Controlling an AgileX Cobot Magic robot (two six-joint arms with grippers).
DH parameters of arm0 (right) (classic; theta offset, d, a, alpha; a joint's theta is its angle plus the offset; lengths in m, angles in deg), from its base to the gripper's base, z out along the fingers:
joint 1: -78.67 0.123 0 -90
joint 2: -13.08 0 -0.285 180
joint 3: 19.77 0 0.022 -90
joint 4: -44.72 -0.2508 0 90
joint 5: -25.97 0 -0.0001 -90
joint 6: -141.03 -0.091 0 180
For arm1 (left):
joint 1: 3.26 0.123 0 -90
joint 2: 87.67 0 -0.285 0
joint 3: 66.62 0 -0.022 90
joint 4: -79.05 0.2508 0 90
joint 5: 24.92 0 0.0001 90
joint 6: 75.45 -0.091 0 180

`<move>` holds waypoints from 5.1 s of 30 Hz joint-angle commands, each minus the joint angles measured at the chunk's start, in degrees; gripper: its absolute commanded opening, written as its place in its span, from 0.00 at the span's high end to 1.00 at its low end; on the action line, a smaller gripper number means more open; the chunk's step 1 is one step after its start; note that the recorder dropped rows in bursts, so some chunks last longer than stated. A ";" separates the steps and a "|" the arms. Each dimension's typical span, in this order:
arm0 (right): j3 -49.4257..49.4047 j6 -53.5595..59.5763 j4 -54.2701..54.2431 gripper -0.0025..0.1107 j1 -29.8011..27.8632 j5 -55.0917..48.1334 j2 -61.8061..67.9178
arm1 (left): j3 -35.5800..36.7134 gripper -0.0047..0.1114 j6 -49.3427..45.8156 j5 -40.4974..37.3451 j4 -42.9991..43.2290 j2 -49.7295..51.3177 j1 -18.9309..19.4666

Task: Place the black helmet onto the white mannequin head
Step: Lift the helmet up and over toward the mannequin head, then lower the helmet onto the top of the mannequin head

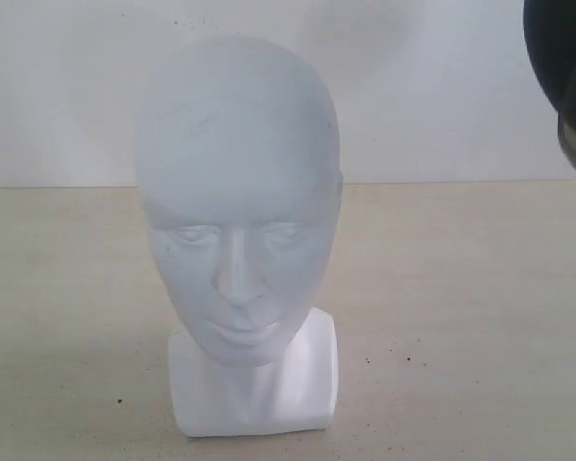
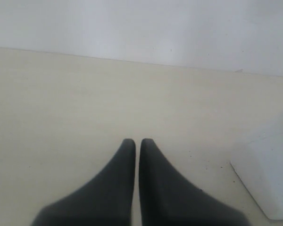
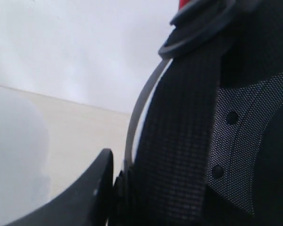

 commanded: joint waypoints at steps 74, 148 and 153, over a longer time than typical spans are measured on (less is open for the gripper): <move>-4.07 -57.12 5.40 0.98 3.06 107.55 16.46 | -0.21 0.92 -0.08 0.50 -0.03 0.22 0.17; -16.19 -58.81 -20.22 0.98 15.95 107.55 26.25 | -0.21 0.92 -0.08 0.50 -0.03 0.22 0.17; -16.19 -57.31 -19.31 0.98 15.95 107.55 26.63 | -0.21 0.92 -0.08 0.50 -0.03 0.22 0.17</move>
